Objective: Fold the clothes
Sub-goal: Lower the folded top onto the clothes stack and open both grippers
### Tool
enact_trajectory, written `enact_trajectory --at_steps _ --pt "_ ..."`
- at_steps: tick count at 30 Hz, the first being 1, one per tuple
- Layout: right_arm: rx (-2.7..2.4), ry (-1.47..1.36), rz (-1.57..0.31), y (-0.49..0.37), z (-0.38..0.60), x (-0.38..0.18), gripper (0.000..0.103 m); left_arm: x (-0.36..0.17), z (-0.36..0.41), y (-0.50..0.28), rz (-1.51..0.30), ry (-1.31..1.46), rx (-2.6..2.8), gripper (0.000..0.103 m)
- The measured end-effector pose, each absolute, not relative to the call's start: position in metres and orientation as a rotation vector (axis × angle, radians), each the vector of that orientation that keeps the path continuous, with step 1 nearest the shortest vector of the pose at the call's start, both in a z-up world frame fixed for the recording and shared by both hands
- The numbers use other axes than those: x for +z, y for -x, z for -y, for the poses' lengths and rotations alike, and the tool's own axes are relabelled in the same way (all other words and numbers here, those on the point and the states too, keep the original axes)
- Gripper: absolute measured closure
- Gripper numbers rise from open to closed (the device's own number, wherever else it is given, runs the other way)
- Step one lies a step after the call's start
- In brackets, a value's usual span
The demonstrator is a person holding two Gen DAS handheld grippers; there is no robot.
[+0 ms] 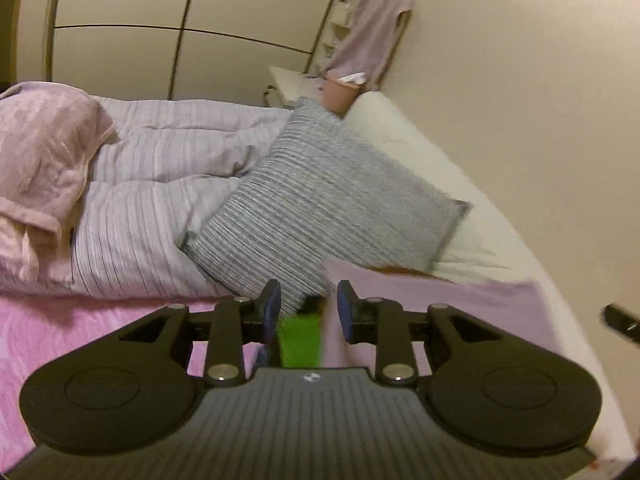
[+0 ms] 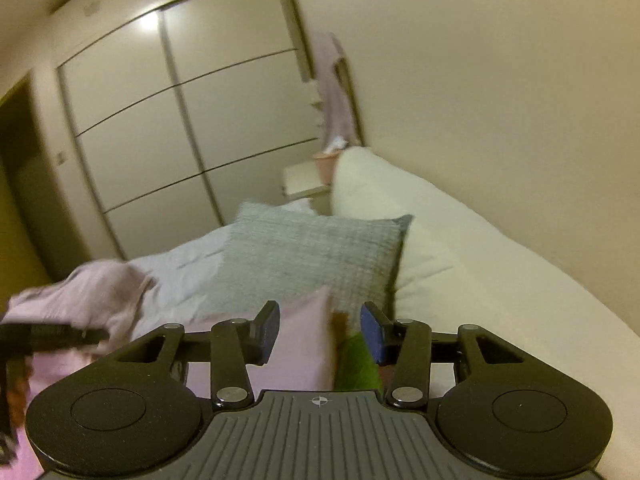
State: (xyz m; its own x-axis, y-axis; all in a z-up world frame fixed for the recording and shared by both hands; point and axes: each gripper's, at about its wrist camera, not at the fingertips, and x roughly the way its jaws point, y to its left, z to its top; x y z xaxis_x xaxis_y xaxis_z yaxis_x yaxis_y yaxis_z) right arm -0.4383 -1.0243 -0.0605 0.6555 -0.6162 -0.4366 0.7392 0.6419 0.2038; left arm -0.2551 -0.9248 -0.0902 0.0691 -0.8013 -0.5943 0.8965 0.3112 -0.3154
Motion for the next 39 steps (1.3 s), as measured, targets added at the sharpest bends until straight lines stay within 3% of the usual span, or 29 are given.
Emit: enact_trajectory --at_steps 5,11,16,19,20,21,24,27,31,35,39 --pt "-0.729 -0.246 -0.443 0.427 0.962 -0.085 0.075 -0.083 0.877 0.313 -0.7 -0.219 -1.405 0.079" --pt "-0.778 -0.252 -0.576 0.404 0.974 -0.13 0.075 -0.119 0.895 0.36 -0.669 -0.386 -1.421 0.083" --pt "-0.764 -0.288 -0.574 0.41 0.979 -0.123 0.075 -0.138 0.913 0.361 -0.677 -0.423 -1.336 0.083" --pt "-0.787 -0.315 -0.567 0.418 0.971 -0.108 0.07 -0.129 0.91 0.358 -0.687 -0.415 -1.308 0.082" --pt "-0.791 -0.333 -0.555 0.422 0.967 -0.104 0.059 -0.125 0.906 0.357 -0.69 -0.411 -1.305 0.081" --pt "-0.791 -0.351 -0.539 0.424 0.968 -0.099 0.051 -0.121 0.902 0.357 -0.696 -0.411 -1.302 0.077" --pt "-0.79 -0.425 -0.508 0.436 0.959 -0.085 0.04 -0.108 0.889 0.353 -0.72 -0.42 -1.281 0.067" --pt "-0.801 -0.474 -0.487 0.444 0.949 -0.072 0.035 -0.096 0.872 0.351 -0.74 -0.428 -1.288 0.059" --pt "-0.824 -0.511 -0.475 0.449 0.933 -0.057 0.029 -0.082 0.846 0.352 -0.737 -0.437 -1.296 0.039" --pt "-0.841 -0.501 -0.515 0.449 0.909 -0.051 0.027 -0.071 0.821 0.355 -0.742 -0.442 -1.306 0.035" --pt "-0.853 -0.505 -0.561 0.454 0.883 -0.051 0.027 -0.063 0.792 0.36 -0.721 -0.445 -1.337 0.023"
